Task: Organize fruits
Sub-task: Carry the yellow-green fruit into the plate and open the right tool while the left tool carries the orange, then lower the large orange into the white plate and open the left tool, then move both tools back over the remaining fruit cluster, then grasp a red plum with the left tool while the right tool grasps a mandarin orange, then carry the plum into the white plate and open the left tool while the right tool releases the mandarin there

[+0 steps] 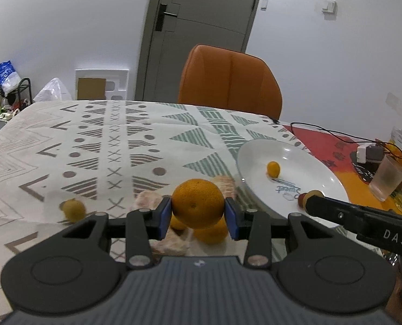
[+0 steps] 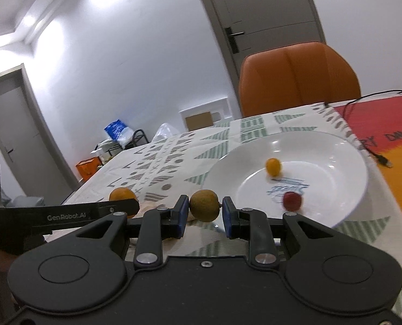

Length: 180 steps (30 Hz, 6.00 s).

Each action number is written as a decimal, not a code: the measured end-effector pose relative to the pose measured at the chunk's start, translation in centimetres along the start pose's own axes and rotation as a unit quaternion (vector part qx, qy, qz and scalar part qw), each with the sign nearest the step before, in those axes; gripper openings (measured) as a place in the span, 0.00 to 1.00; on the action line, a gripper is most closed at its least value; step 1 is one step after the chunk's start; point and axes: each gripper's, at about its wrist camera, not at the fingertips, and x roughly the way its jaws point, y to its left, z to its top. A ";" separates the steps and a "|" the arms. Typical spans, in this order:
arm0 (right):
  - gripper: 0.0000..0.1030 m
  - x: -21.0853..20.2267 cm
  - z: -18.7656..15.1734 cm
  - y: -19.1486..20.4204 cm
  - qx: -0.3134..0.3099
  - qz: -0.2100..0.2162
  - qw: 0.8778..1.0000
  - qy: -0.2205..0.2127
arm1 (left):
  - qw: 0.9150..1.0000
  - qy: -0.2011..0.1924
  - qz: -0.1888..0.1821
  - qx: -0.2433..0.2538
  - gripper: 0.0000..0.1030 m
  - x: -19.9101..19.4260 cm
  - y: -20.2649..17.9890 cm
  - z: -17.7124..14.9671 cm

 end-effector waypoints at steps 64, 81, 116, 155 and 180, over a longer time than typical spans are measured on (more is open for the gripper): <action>0.54 -1.1 0.2 -5.1 0.044 -0.049 0.997 -0.031 | 0.999 -0.014 0.004 0.031 0.66 2.0 -3.3 2.5; 0.58 0.1 0.2 -1.5 0.012 -0.001 1.000 -0.007 | 0.998 -0.019 0.059 -0.009 0.72 0.2 1.3 1.3; 0.52 3.6 -0.7 3.6 -0.058 0.047 0.996 0.050 | 0.998 0.004 0.049 -0.049 0.71 -1.3 5.2 -3.6; 0.35 8.4 -2.6 7.5 -0.139 0.018 0.986 0.092 | 0.997 0.007 0.041 -0.068 0.21 -1.2 7.3 -3.1; 0.35 2.5 0.4 3.6 -0.074 0.010 0.997 0.009 | 1.000 -0.006 0.015 -0.012 0.21 -0.9 2.4 -0.7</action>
